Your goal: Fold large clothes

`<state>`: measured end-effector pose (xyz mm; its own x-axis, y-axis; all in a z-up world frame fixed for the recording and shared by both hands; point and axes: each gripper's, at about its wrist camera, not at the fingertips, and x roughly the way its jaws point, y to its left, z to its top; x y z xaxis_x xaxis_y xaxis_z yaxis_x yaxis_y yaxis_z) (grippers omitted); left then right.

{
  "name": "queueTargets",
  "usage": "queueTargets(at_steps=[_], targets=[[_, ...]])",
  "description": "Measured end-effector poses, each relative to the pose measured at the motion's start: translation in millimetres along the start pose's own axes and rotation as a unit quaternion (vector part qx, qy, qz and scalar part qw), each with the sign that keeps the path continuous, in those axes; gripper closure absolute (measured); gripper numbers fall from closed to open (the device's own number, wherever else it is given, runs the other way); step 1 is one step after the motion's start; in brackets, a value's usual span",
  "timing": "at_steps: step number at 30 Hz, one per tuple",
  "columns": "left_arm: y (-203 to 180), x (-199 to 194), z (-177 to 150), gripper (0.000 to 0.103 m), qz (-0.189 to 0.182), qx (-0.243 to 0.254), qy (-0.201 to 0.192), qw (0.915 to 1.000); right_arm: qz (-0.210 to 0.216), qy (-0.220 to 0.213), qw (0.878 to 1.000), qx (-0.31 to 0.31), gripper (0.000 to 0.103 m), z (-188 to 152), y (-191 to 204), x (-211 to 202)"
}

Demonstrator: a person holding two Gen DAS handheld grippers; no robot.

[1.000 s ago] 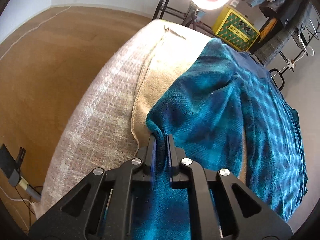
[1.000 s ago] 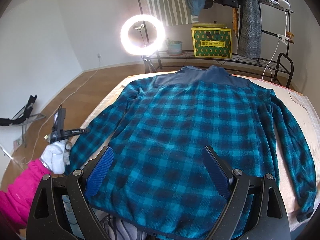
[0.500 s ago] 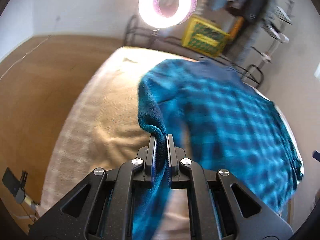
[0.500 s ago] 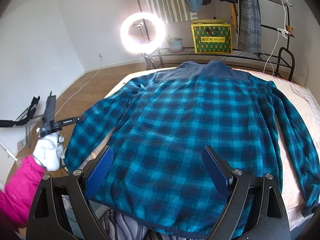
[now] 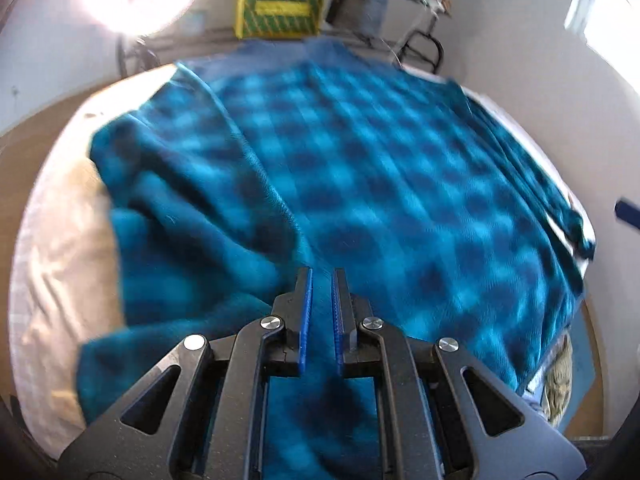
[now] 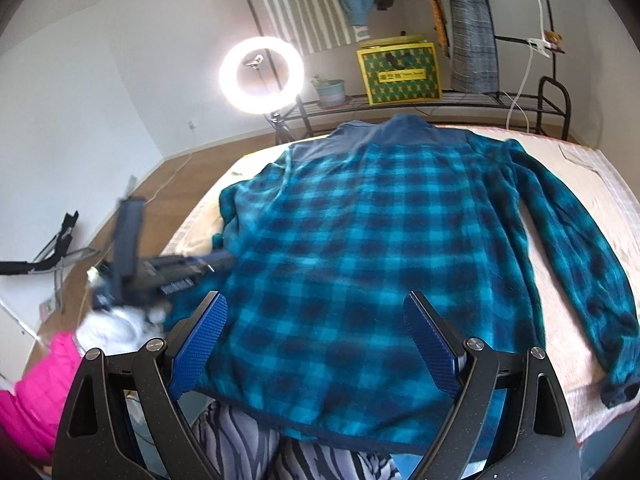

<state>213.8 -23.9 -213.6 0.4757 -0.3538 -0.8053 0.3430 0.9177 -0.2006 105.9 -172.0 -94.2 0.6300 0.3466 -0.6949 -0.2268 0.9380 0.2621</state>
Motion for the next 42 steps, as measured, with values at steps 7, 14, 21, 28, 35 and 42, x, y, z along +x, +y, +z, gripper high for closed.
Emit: queueTargets(at_steps=[7,14,21,28,35,42], targets=[[0,-63,-26,0.067,0.001,-0.008,-0.048,0.9988,0.008,0.002,1.0,0.012,0.013,-4,-13,-8],[90,-117,-67,0.038,0.105,-0.099,-0.084,0.986,0.05,0.007,0.999,0.01,0.013,-8,0,4],[159,-81,-103,0.038,0.115,-0.201,-0.036,0.9722,0.064,0.021,0.998,-0.009,0.013,-22,28,14],[154,-58,-103,0.096,0.095,-0.193,-0.029,0.9763,0.055,0.02,0.998,-0.029,0.013,-28,41,6],[102,-113,-98,0.096,0.057,-0.129,-0.109,0.984,0.054,0.031,0.998,-0.027,0.013,-30,41,15],[20,-143,-114,0.096,-0.017,-0.011,-0.11,0.9937,0.082,0.056,0.995,-0.013,0.013,-30,44,48]])
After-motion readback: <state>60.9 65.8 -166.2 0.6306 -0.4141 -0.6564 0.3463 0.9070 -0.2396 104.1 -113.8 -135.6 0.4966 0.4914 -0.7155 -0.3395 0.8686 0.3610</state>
